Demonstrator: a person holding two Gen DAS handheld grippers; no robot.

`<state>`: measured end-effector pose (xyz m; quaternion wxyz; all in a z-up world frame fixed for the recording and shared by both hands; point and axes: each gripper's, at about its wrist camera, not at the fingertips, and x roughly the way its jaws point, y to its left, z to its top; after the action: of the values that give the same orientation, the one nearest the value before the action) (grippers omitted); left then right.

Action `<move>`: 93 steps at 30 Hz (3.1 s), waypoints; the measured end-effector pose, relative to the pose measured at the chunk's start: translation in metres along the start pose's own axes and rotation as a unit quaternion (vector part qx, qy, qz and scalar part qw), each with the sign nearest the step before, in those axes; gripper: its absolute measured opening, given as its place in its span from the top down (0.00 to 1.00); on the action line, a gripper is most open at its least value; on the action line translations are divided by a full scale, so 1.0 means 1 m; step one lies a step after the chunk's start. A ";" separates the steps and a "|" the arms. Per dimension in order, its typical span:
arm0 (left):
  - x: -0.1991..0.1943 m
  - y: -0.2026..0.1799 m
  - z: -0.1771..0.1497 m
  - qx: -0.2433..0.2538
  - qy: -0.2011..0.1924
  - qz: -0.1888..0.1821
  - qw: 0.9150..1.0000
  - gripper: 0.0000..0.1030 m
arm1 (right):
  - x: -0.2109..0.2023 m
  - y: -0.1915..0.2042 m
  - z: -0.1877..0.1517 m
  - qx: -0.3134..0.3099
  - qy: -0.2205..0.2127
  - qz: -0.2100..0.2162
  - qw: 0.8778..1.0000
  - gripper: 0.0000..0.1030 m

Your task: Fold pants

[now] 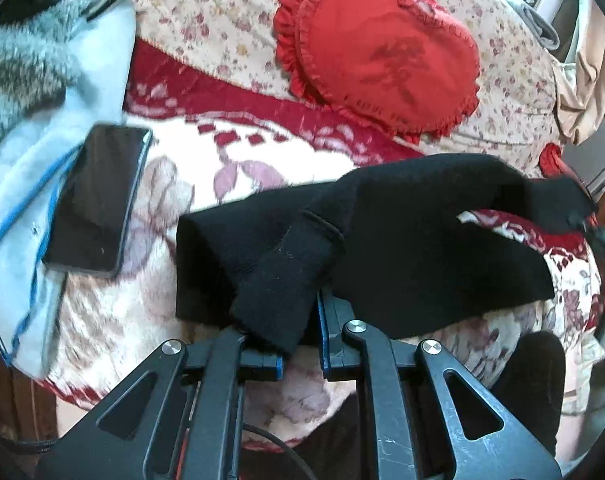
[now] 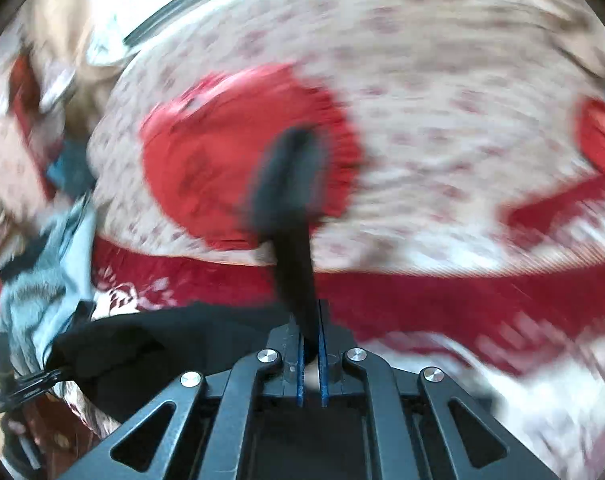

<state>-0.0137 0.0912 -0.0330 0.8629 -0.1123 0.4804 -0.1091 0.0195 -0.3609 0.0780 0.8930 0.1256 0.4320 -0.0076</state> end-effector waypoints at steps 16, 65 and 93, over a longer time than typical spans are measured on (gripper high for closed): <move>-0.006 -0.003 -0.015 0.008 0.000 0.003 1.000 0.87 | -0.005 -0.039 -0.051 0.023 0.064 -0.112 0.991 0.68; -0.031 0.059 -0.002 -0.046 -0.029 0.044 0.998 0.66 | 0.139 0.369 -0.138 -0.458 0.182 0.246 0.834 0.70; -0.020 0.041 0.001 -0.041 -0.020 0.024 0.999 0.66 | 0.237 0.415 -0.092 -0.388 0.137 0.182 0.893 1.00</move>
<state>-0.0200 0.1360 -0.0291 0.8693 -0.1378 0.4701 -0.0663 0.1479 0.0850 -0.0699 0.7884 -0.1543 0.4885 0.3405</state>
